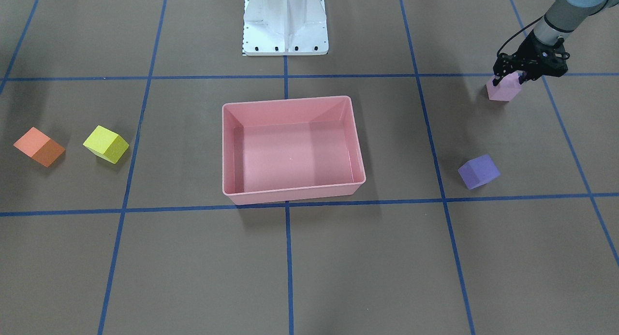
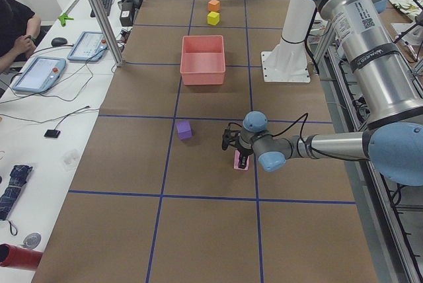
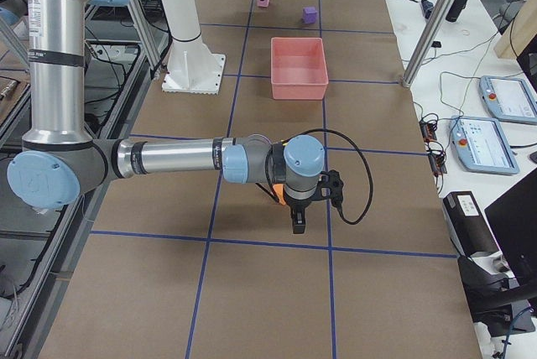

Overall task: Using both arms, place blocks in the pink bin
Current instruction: 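Lower the left gripper onto the light pink cube and close it, then carry the pink cube into the bin with left gripper while right reaches yellow cube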

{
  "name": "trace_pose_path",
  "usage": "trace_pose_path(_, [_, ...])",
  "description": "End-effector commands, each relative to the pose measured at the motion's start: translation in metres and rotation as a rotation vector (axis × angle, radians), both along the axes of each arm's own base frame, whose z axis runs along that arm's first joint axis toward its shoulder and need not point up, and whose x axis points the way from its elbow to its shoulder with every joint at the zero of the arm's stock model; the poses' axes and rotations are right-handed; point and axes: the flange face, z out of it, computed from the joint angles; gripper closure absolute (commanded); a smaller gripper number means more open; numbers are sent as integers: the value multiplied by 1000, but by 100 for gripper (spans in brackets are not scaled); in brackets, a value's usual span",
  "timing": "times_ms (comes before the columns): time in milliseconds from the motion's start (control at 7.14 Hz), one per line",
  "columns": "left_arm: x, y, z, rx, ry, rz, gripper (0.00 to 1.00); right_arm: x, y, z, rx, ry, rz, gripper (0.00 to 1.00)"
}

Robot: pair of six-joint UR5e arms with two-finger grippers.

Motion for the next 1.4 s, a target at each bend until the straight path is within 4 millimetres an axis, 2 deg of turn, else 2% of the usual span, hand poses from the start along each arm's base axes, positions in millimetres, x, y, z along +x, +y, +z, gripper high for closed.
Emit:
trace_pose_path(0, [-18,-6,-40,-27,106,4,100,0,-17,-24,52,8,0,0])
trace_pose_path(140, [-33,-20,-57,-69,148,-17,100,0,-31,-33,69,4,0,0])
trace_pose_path(280, [-35,-44,-95,-93,171,-43,100,-1,-34,-29,60,2,0,0])
trace_pose_path(420, [-23,-86,-142,-105,168,-83,100,-1,-34,-34,65,0,4,0])
trace_pose_path(560, [-3,-116,-187,-118,166,-94,100,-18,-42,-43,24,-5,25,0])
trace_pose_path(700, [8,-130,-230,-149,191,-128,100,-45,-54,-62,-53,-22,76,0])
trace_pose_path(980, [40,-165,-339,-279,293,-240,100,-111,-56,-89,-85,-87,103,0])
trace_pose_path(1120, [56,-176,-386,-325,312,-260,100,-150,-53,-101,-105,-121,134,0])
trace_pose_path(1260, [79,-171,-415,-352,327,-250,100,-182,-48,-111,-150,-146,179,0])
